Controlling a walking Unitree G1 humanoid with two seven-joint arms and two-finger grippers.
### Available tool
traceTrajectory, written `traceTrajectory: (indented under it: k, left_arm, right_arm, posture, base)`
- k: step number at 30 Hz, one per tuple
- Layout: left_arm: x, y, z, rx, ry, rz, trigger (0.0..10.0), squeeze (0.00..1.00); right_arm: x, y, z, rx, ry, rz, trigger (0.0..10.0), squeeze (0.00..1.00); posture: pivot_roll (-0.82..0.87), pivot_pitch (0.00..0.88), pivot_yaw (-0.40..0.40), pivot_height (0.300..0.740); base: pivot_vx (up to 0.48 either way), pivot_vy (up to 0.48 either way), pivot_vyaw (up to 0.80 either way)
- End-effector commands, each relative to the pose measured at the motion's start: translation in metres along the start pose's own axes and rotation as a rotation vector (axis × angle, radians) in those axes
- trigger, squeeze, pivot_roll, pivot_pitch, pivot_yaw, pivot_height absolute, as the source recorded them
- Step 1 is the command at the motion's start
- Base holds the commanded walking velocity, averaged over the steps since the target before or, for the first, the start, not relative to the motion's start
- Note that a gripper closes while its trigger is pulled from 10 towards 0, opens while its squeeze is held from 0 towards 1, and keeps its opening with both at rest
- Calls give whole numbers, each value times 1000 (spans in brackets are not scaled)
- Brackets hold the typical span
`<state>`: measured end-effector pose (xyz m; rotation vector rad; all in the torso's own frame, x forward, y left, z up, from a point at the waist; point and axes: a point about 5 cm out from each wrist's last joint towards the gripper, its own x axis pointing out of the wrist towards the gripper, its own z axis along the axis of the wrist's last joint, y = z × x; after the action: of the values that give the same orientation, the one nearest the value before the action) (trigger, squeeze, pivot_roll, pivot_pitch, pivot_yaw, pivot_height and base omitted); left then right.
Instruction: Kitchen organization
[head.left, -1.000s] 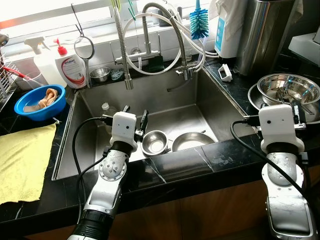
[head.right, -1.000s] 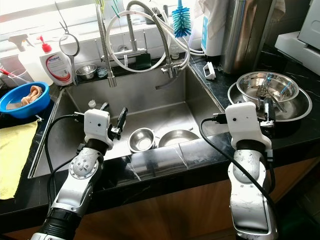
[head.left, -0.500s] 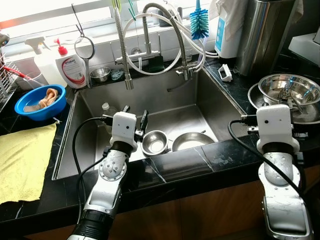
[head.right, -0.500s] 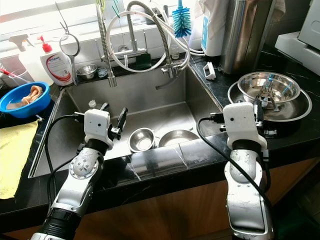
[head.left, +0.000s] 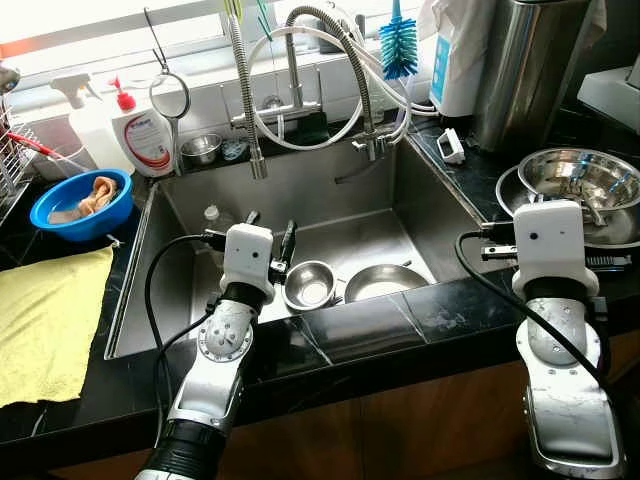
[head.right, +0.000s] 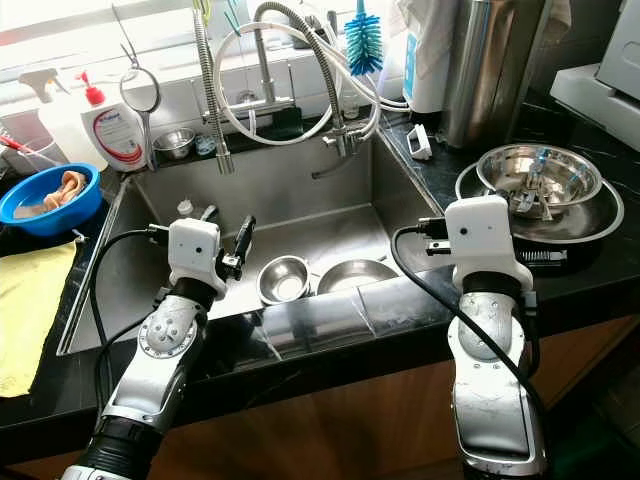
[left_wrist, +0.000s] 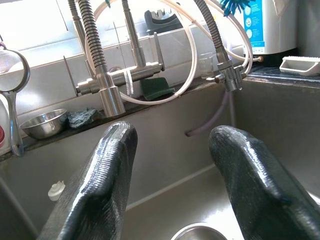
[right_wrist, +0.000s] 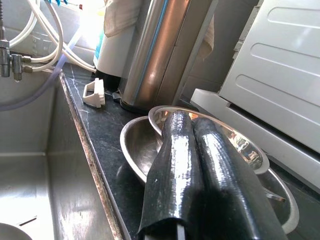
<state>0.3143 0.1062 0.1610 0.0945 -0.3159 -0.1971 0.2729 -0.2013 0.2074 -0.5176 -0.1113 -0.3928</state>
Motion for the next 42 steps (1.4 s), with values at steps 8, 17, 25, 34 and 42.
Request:
traceTrajectory:
  k: [8,17,25,34,42]
  left_arm:
    - [0,2,-3,13,23,-10,10000,0]
    - [0,3,-3,15,21,-10,10000,0]
    - [1,3,-3,15,20,-7,10000,0]
    - [1,3,-2,17,17,-1,10000,0]
    - [1,3,-2,18,18,0,10000,0]
  right_arm:
    - [1,2,0,14,8,1,0,0]
    - [3,-2,5,21,-17,-35,10000,0]
    - [5,-8,19,35,-106,-83,10000,0]
    - [5,-6,37,51,-231,-66,10000,0]
    - [6,-1,28,40,-177,-39,10000,0]
  posture:
    - [-242,0,132,740]
    - [-240,0,134,740]
    - [-240,0,134,740]
    - [-240,0,131,740]
    - [-239,0,129,740]
  base:
    - [0,0,0]
    - [0,0,0]
    - [0,0,0]
    - [0,0,0]
    - [0,0,0]
